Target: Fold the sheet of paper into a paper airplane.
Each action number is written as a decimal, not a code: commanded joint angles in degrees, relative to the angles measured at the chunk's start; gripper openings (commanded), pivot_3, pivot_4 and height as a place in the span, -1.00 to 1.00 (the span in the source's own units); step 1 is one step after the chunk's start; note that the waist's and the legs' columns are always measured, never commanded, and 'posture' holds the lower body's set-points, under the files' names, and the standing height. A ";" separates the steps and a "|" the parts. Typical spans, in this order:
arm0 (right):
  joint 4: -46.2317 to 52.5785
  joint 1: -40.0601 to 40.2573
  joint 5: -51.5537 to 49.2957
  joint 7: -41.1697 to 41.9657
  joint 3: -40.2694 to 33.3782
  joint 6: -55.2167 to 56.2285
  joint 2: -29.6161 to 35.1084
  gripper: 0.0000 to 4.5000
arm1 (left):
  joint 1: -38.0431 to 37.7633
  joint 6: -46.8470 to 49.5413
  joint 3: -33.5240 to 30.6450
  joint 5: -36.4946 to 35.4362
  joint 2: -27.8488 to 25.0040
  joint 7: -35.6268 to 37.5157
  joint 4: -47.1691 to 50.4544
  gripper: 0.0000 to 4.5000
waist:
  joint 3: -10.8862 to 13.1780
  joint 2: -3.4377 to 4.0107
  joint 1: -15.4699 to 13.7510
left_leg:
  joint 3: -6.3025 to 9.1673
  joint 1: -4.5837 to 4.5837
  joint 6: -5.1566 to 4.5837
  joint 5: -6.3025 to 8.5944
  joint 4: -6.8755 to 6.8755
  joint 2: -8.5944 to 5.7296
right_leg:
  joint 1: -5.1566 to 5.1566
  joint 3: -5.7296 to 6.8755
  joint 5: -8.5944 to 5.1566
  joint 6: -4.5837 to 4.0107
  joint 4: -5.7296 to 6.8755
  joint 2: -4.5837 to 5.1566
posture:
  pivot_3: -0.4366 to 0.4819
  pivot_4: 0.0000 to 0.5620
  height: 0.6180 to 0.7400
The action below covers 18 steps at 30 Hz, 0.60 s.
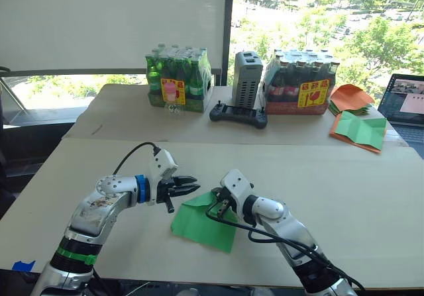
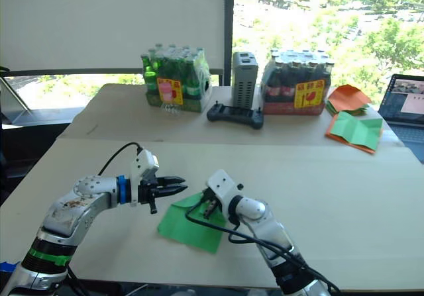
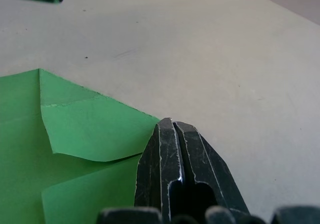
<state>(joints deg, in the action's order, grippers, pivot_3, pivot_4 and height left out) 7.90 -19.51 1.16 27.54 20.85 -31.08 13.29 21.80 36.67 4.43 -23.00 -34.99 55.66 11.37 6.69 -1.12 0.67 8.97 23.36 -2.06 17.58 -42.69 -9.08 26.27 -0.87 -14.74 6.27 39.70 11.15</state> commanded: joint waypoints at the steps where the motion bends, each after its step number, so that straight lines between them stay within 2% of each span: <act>1: -0.65 -0.20 0.79 -0.13 -0.01 -0.71 0.39 -1.00 | 2.16 -1.34 1.68 0.75 1.25 0.12 -3.39 -0.98 | 0.00 0.00 -0.03 | 0.00 -0.01 0.00 0.00 0.00 0.00 | -0.01 0.00 0.00 0.00 0.01 0.00 | -0.05 -0.47 -0.07; 8: -0.08 -0.10 0.83 -0.19 0.17 -1.02 0.54 -1.00 | 5.43 -6.74 7.29 6.60 5.24 -1.36 -10.63 -0.98 | 0.00 -0.01 -0.02 | 0.00 0.02 0.02 -0.01 -0.04 -0.01 | -0.02 -0.01 0.00 0.00 0.01 0.01 | -0.05 -0.47 -0.07; 18: 0.93 0.04 0.96 0.09 0.75 -1.39 0.69 -1.00 | 5.44 -11.49 10.12 12.51 6.10 -2.11 -18.44 -0.98 | -0.01 -0.01 0.03 | 0.01 0.02 0.02 -0.01 -0.04 0.00 | 0.00 -0.01 0.00 0.00 0.02 0.00 | -0.05 -0.47 -0.07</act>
<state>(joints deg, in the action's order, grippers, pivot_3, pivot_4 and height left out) 8.20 -19.64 1.55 27.46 21.36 -31.17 13.68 26.75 26.30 14.33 -11.81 -28.83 54.02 -5.90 6.68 -1.13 0.70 8.98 23.36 -2.04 17.56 -42.73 -9.09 26.25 -0.87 -14.74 6.26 39.72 11.16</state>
